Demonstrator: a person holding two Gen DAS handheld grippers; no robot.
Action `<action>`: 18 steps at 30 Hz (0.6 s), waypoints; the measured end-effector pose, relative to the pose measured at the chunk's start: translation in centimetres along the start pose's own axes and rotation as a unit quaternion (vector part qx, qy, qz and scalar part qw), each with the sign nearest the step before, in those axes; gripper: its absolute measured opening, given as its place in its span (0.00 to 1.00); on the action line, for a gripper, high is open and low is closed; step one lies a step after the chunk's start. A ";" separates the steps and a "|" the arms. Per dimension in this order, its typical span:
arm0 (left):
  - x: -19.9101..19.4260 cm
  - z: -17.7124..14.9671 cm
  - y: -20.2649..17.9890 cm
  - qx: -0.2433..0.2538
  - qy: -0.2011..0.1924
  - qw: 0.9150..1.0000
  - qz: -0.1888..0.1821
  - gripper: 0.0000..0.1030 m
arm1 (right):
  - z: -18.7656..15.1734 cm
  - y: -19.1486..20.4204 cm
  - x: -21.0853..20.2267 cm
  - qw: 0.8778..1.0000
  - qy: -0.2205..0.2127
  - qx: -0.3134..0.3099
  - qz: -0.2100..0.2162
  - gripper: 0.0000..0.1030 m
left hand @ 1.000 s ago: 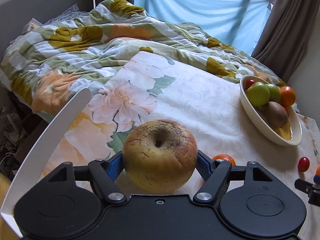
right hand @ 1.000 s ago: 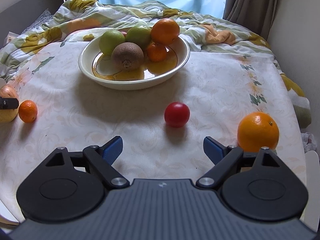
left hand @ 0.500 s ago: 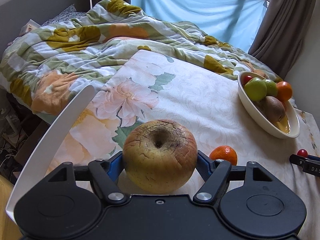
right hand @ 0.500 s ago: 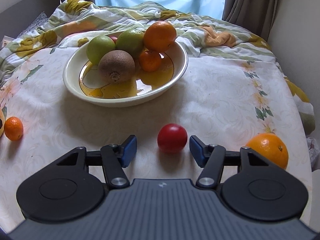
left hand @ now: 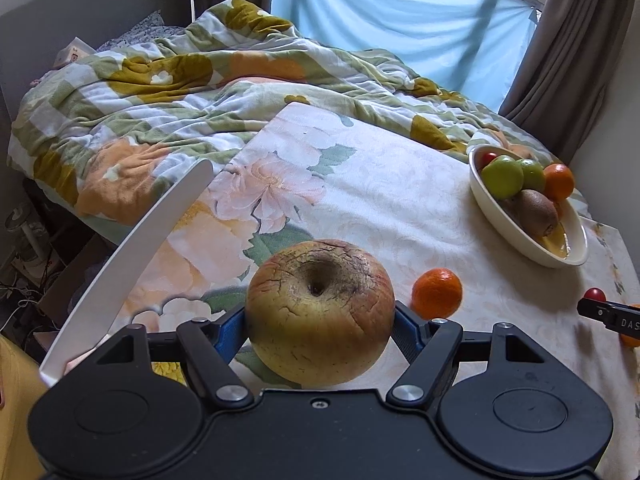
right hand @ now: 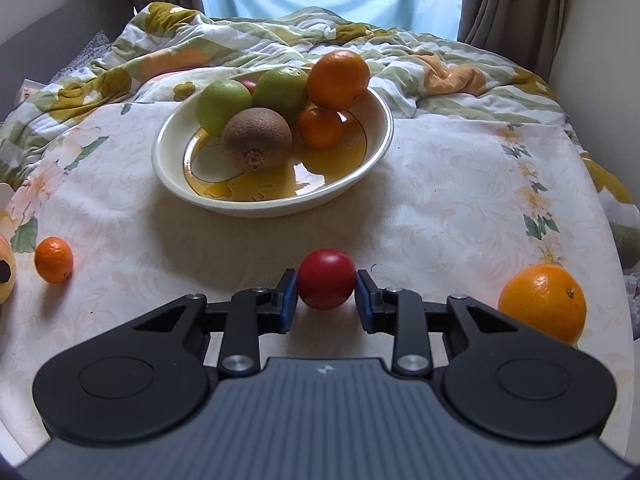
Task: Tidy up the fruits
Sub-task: 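Carry the yellow apple and red tomato over the bowl with both tools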
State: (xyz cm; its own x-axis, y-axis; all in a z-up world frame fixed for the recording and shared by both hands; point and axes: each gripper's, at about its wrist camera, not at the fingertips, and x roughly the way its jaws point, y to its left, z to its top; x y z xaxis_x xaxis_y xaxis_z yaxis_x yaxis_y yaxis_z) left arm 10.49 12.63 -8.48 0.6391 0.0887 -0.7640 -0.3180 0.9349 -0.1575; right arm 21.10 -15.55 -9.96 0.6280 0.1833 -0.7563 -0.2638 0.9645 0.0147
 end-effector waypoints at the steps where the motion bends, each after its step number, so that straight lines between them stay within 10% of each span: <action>1: -0.4 0.0 -0.2 0.001 -0.002 1.000 -0.001 0.75 | 0.0 0.1 -0.3 1.000 -0.001 -0.001 0.002 0.44; 18: -6.4 3.1 -6.5 0.040 -0.045 0.997 -0.043 0.75 | 1.8 -0.5 -6.9 1.000 -0.019 -0.008 0.022 0.44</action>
State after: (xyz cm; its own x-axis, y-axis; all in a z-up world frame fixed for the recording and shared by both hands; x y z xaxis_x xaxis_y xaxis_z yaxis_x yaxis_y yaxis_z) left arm 10.62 7.00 -0.64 0.7233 0.0350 -0.6896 -0.2055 0.9644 -0.1665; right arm 18.19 -16.93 -3.53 0.6433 0.2336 -0.7291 -0.3035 0.9521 0.0372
